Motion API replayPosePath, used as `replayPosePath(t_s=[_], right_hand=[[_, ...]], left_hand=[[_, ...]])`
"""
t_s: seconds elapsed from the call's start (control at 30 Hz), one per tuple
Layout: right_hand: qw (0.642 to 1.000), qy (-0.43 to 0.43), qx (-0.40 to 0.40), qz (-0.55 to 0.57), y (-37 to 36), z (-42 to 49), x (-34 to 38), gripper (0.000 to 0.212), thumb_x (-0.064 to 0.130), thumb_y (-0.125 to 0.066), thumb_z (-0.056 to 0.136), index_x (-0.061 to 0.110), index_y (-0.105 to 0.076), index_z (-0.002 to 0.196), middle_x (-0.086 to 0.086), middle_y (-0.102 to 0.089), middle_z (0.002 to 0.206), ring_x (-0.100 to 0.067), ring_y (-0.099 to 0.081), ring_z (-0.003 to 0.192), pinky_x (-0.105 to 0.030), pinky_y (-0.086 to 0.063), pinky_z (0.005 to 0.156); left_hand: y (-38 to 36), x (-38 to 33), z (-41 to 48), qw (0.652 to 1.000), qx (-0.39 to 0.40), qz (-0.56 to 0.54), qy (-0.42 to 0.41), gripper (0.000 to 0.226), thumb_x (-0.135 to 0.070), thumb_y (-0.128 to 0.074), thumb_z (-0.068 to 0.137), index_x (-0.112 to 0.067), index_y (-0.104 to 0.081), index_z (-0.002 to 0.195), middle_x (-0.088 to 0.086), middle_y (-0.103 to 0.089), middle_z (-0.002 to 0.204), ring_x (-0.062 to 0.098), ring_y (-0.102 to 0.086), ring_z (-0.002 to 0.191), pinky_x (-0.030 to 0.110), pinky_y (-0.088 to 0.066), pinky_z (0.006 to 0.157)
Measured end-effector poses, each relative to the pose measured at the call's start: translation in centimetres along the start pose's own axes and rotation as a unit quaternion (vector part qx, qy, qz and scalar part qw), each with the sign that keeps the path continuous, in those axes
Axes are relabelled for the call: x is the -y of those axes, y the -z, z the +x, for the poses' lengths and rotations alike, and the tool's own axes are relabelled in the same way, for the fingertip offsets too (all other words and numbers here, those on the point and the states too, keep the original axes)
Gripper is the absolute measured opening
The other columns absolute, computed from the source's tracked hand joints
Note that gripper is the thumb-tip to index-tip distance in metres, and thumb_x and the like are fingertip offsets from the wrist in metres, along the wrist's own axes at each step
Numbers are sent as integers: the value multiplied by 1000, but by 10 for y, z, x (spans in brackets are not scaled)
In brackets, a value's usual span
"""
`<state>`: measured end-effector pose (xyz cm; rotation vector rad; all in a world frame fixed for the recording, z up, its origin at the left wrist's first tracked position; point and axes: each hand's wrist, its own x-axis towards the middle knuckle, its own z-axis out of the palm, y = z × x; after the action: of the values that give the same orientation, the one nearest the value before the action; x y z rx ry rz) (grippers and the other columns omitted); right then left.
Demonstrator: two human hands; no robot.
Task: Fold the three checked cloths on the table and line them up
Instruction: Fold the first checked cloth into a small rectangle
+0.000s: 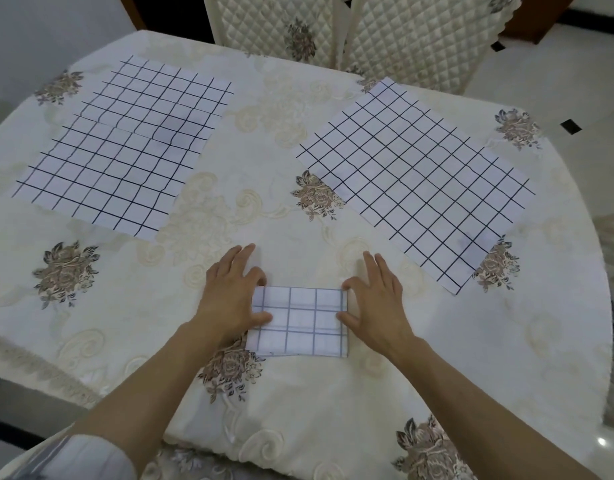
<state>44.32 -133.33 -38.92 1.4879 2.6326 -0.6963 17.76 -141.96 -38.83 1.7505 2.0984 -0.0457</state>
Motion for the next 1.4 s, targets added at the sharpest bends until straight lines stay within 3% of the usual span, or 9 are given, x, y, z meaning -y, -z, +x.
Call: replayPosePath(t_s=[0.2,0.37,0.53,0.77,0.87,1.07,1.2,1.33,1.4], right_hand=[[999,-16,32,10,2,12,1,41,38,-76,78,27,-56,111,-9,-4,162,-31,11,149,-44,-3,118],[997,13,20,72,0,11,2,28,35,-68,85,26,-61,110,-4,-14,161,-26,6,150,-42,-4,117],[993,16,-30,112,1,-8,5,4,28,-64,91,26,-67,91,0,-36,153,-19,-8,150,-38,-10,115],[960,-64,-107,250,26,-67,13,12,36,-68,88,40,-60,79,10,-53,136,-10,-30,140,-46,-23,113],[947,-78,-164,263,32,-106,12,13,35,-69,88,40,-61,79,11,-57,128,-9,-39,134,-50,-32,110],[928,-124,-210,280,42,-179,6,6,29,-66,91,30,-65,85,14,-57,126,-6,-40,130,-42,-33,109],[906,-154,-222,326,44,-217,-2,9,26,-65,92,29,-65,83,19,-58,123,-7,-45,127,-35,-37,103],[899,-191,-191,345,39,-239,-11,15,23,-64,92,25,-64,78,17,-58,118,-8,-47,123,-2,-33,85],[899,-207,-172,345,35,-244,-18,18,23,-63,93,25,-63,75,13,-58,117,-8,-47,119,-2,-31,84]], left_hand=[[6,-8,21,998,58,10,-34,41,-45,-78,67,-30,-59,99,-2,-12,163,21,3,149,44,-11,115],[8,-10,12,995,-2,-82,-55,5,-33,-73,81,-31,-69,84,-8,-34,155,17,-11,147,41,-15,110],[17,-6,-14,983,-74,-149,-74,6,-28,-77,78,-28,-71,77,-4,-52,142,23,-29,142,51,-30,101],[37,-19,-57,955,-122,-249,-105,14,-54,-56,79,-42,-61,76,-14,-54,136,16,-35,137,54,-35,105],[38,-33,-74,944,-123,-278,-124,12,-48,-63,79,-37,-67,76,-19,-55,133,11,-35,136,50,-33,107],[32,-69,-103,938,-107,-269,-192,12,-26,-76,84,-33,-69,79,-11,-61,127,16,-42,131,34,-33,105],[25,-91,-122,933,-87,-275,-215,7,-36,-69,89,-37,-66,82,-18,-58,127,9,-40,131,29,-30,106],[17,-109,-135,939,-44,-283,-192,8,-34,-67,91,-37,-67,83,-23,-56,128,-1,-37,129,6,-24,98],[8,-116,-135,943,-12,-281,-175,8,-34,-69,89,-33,-69,82,-20,-58,126,1,-40,125,4,-26,93]])
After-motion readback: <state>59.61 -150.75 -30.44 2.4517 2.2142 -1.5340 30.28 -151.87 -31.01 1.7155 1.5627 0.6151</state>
